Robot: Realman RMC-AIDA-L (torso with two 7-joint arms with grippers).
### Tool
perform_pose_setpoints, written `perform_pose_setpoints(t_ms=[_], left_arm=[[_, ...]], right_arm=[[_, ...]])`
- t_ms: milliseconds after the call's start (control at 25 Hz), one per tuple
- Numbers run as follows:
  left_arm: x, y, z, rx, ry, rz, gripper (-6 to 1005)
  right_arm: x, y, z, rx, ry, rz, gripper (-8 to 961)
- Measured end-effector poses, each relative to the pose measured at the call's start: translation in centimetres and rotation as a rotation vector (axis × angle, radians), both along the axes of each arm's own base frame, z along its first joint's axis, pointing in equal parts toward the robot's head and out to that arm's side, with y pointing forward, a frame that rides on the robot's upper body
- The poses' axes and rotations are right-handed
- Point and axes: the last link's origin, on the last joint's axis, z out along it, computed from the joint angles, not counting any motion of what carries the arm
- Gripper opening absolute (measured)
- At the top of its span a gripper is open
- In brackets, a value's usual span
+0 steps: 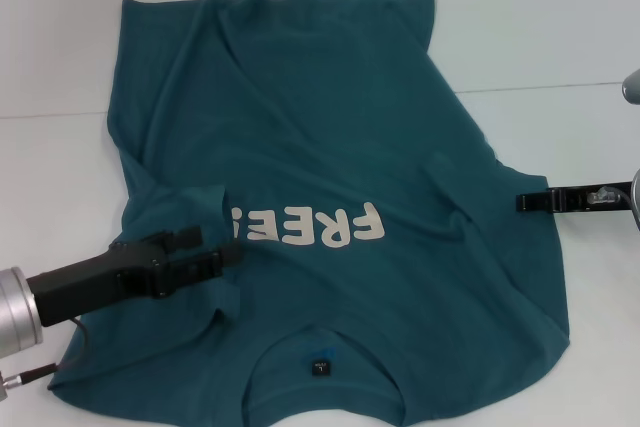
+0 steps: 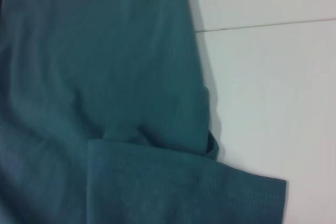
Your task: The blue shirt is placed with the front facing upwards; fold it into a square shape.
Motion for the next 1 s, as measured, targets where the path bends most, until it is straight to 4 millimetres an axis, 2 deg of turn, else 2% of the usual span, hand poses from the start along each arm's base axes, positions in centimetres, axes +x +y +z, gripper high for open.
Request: perform_pose_setpoints(t_ms=[1000], left_arm=[[0.08,0.01,-0.01,-0.001,-0.001,-0.004,888]], right_arm=[[-0.51,0.06,-0.67,-0.012,0.005,0.009,663]])
